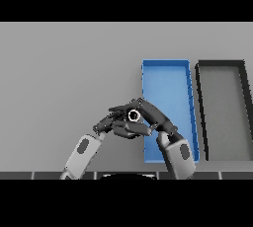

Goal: Pick up the blue pipe and place it into the blue bin.

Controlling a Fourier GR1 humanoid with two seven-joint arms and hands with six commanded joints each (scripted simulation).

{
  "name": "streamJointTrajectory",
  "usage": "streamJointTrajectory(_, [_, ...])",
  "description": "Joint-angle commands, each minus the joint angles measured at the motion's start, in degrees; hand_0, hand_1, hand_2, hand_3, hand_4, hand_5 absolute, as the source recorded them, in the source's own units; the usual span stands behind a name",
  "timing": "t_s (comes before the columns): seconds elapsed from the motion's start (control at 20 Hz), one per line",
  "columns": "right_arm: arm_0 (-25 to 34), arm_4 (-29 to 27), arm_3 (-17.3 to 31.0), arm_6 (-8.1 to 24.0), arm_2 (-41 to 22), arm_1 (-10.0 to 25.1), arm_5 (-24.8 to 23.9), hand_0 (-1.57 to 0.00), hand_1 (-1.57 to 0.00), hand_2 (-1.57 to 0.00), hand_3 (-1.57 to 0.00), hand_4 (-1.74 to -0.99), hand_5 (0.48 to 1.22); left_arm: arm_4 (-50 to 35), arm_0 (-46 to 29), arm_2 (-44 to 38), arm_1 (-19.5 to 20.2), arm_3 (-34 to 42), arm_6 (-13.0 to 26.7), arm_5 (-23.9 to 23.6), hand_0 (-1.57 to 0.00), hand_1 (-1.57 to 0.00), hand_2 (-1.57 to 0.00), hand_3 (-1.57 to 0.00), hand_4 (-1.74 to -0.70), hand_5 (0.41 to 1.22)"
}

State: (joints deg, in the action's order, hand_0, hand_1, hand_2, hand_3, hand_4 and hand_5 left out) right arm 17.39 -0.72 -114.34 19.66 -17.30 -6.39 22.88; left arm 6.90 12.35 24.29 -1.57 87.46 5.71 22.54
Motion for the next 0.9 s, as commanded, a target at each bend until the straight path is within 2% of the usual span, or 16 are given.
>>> streamJointTrajectory(0.0, [0.9,-1.8,-0.6,1.6,1.0,-0.4,0.1,-1.57,-1.57,-1.57,-1.57,-1.495,1.221,0.0,-0.5,0.2,0.3,0.4,-0.1,0.1,-0.02,-0.01,-0.01,-0.01,-0.97,0.512])
streamJointTrajectory(0.15, [4.7,-8.7,-2.8,8.2,4.8,-1.3,-1.5,-1.57,-1.57,-1.57,-1.57,-1.494,1.221,0.2,-0.2,0.1,0.0,0.3,1.6,-0.3,-0.01,-0.01,-0.01,-0.01,-0.97,0.489])
streamJointTrajectory(0.3, [13.4,-15.7,-3.9,14.2,11.0,0.1,-5.5,-1.57,-1.57,-1.57,-1.57,-1.496,1.221,0.7,-1.1,0.5,0.7,1.2,0.9,-0.3,0.0,0.0,0.0,0.0,-0.96,0.475])
streamJointTrajectory(0.4, [19.5,-19.6,-2.8,14.9,15.9,3.4,-8.8,-1.57,-1.57,-1.57,-1.57,-1.497,1.221,1.0,-0.4,0.4,0.4,0.7,1.7,-0.5,0.0,0.0,0.0,0.0,-0.95,0.474])
streamJointTrajectory(0.45, [22.0,-20.0,-2.3,14.9,18.5,4.8,-10.6,-1.57,-1.57,-1.57,-1.57,-1.497,1.221,1.1,-0.9,0.7,0.7,0.9,0.8,-0.2,0.0,0.0,0.0,0.0,-0.95,0.473])
streamJointTrajectory(0.5, [24.0,-19.9,-1.5,15.0,20.7,6.3,-12.3,-1.57,-1.57,-1.57,-1.57,-1.497,1.221,0.9,-1.5,0.8,1.3,1.6,-0.5,0.1,0.0,0.0,0.0,0.0,-0.95,0.471])
streamJointTrajectory(0.6, [26.8,-18.2,0.4,14.8,24.8,9.7,-13.5,-1.57,-1.57,-1.57,-1.57,-1.498,1.221,0.6,-1.2,0.4,1.5,2.6,0.2,0.0,0.0,0.0,0.0,0.0,-0.95,0.466])
streamJointTrajectory(0.7, [26.8,-17.1,1.9,15.2,27.8,12.0,-13.1,-1.57,-1.57,-1.57,-1.57,-1.498,1.221,0.1,-1.5,0.0,2.1,3.3,0.9,0.1,0.0,0.0,0.0,0.0,-0.95,0.468])
streamJointTrajectory(0.85, [23.5,-14.8,3.9,15.3,31.7,13.9,-13.0,-1.57,-1.57,-1.57,-1.57,-1.499,1.221,0.2,-2.4,0.3,2.0,4.5,1.0,-0.4,0.0,0.0,0.0,0.0,-0.95,0.474])
